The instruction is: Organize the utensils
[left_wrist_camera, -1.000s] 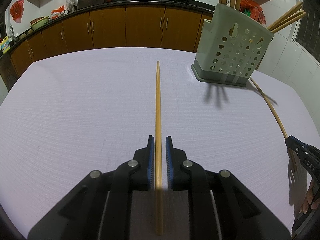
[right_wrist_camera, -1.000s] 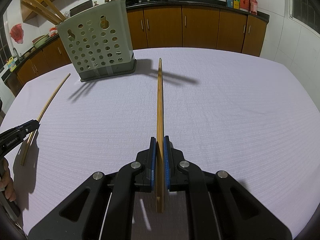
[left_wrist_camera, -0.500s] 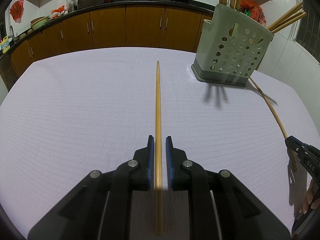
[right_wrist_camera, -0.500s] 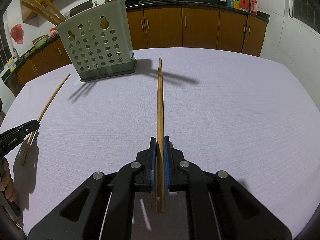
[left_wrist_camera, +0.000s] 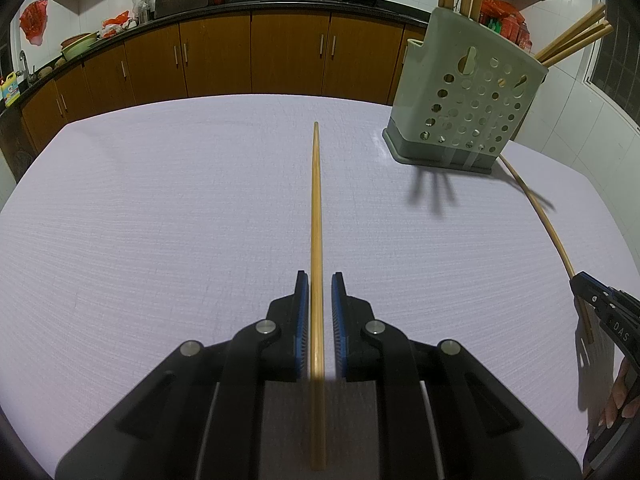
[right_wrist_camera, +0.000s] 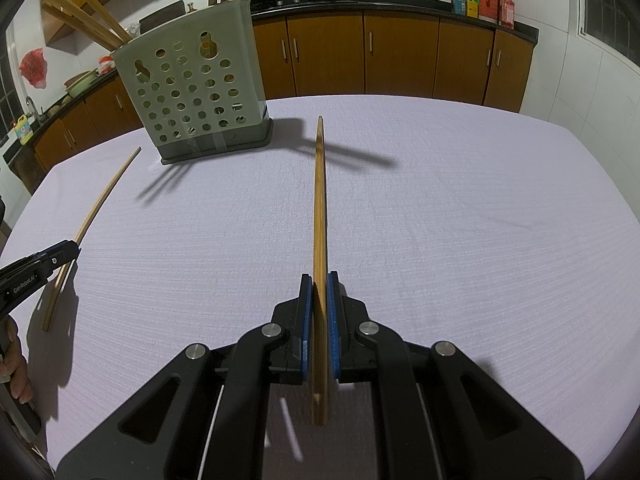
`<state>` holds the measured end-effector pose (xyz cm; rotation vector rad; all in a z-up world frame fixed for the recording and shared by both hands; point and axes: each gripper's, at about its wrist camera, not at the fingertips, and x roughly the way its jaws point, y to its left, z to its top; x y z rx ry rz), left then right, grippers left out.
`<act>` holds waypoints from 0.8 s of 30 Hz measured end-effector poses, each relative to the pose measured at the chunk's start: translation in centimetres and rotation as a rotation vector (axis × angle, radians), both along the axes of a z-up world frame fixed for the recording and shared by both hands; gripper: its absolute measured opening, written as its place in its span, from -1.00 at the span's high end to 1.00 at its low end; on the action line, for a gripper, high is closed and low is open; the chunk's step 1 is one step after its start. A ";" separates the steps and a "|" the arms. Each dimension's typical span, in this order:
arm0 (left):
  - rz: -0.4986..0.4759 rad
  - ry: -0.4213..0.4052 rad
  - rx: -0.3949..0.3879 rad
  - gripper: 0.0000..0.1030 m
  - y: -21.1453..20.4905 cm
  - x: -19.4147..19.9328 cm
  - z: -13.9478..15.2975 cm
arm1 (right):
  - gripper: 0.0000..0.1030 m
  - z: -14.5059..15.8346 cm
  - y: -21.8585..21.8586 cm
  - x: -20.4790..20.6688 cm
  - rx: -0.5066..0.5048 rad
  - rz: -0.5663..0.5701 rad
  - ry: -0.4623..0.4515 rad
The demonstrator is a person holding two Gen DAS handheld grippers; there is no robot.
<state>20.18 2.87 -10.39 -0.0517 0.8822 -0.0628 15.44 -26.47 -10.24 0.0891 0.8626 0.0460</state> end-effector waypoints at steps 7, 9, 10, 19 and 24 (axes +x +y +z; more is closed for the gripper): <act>0.000 0.000 -0.001 0.73 0.0 0.0 0.0 | 0.83 0.0 0.0 0.0 0.000 0.000 0.000; 0.000 0.000 -0.001 0.73 0.0 0.0 0.0 | 0.83 0.0 0.0 0.0 0.000 0.000 0.000; 0.000 0.000 -0.001 0.73 0.0 0.0 0.0 | 0.83 0.0 0.0 0.0 0.000 0.000 0.000; 0.000 0.000 0.001 0.73 0.1 -0.1 0.0 | 0.83 0.0 0.0 0.0 -0.001 0.000 0.000; -0.021 0.001 0.079 0.72 -0.6 -1.1 0.0 | 0.83 0.1 -0.1 -0.1 0.012 0.004 0.001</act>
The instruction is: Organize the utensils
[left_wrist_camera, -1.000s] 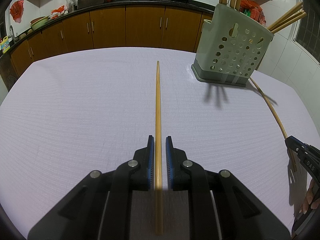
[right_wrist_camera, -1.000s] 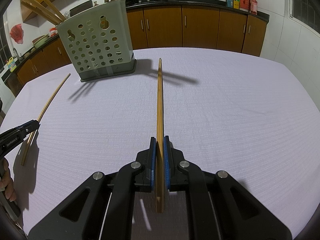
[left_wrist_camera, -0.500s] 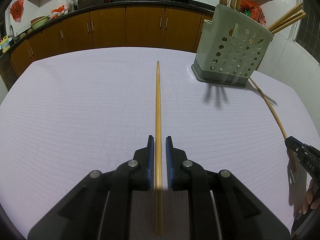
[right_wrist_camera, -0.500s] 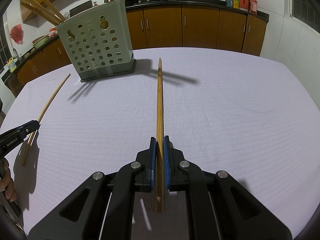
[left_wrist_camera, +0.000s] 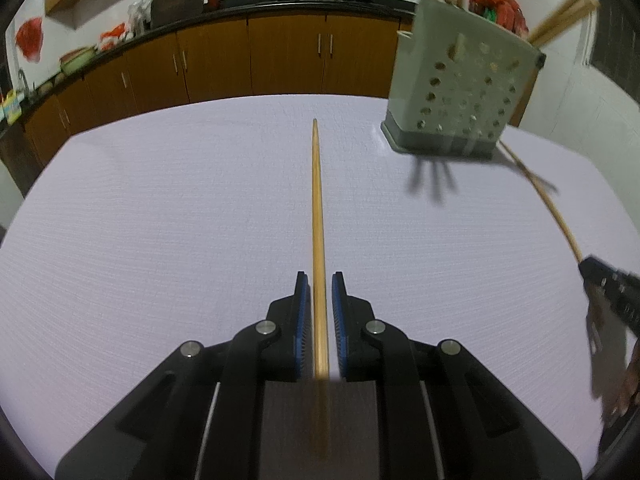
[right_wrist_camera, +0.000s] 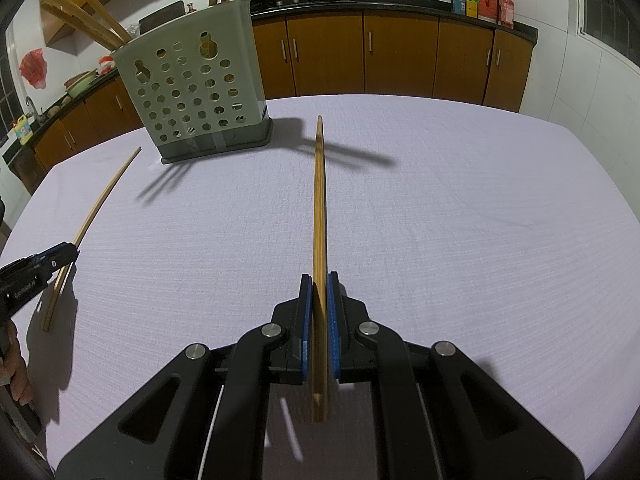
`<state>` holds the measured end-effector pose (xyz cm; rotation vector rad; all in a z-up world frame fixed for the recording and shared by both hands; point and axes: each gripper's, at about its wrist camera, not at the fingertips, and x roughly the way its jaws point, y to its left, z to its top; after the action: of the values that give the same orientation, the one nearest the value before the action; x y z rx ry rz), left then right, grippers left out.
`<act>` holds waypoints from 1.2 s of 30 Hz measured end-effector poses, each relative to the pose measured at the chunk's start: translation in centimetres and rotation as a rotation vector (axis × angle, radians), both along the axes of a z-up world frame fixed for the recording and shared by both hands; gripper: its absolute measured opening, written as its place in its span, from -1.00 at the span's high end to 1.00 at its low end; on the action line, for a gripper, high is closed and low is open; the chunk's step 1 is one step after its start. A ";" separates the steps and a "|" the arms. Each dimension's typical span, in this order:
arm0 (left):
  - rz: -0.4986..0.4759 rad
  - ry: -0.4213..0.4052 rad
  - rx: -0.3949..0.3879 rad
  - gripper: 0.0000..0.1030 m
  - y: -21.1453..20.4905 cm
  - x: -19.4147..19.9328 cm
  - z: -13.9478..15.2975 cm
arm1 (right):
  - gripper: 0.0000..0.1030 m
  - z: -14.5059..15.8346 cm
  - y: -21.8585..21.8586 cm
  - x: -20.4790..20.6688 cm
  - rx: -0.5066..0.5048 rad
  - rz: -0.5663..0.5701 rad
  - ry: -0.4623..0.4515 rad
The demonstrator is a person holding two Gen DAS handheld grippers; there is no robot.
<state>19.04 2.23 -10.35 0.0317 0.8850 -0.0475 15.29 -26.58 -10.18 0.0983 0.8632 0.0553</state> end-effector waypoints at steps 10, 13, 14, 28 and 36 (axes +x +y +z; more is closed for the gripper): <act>-0.018 -0.059 -0.019 0.86 0.7 -1.5 2.5 | 0.85 3.2 0.0 -1.3 0.001 0.005 -0.137; -0.022 -0.138 -0.035 0.86 1.0 -2.3 5.3 | 0.85 5.8 -0.3 -1.9 0.010 -0.005 -0.222; -0.024 -0.166 -0.044 0.86 1.0 -2.4 6.4 | 0.85 6.5 -0.4 -2.0 0.012 -0.008 -0.243; -0.091 -0.369 -0.134 0.86 1.0 -3.1 15.7 | 0.85 14.1 0.3 -2.6 0.053 -0.006 -0.469; -0.170 -0.433 -0.185 0.86 -0.6 -3.2 19.7 | 0.85 18.1 1.3 -2.6 0.086 0.031 -0.567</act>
<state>15.80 1.60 9.32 -0.0542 0.4403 -0.2709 12.65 -25.24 7.90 0.1410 0.2960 0.1420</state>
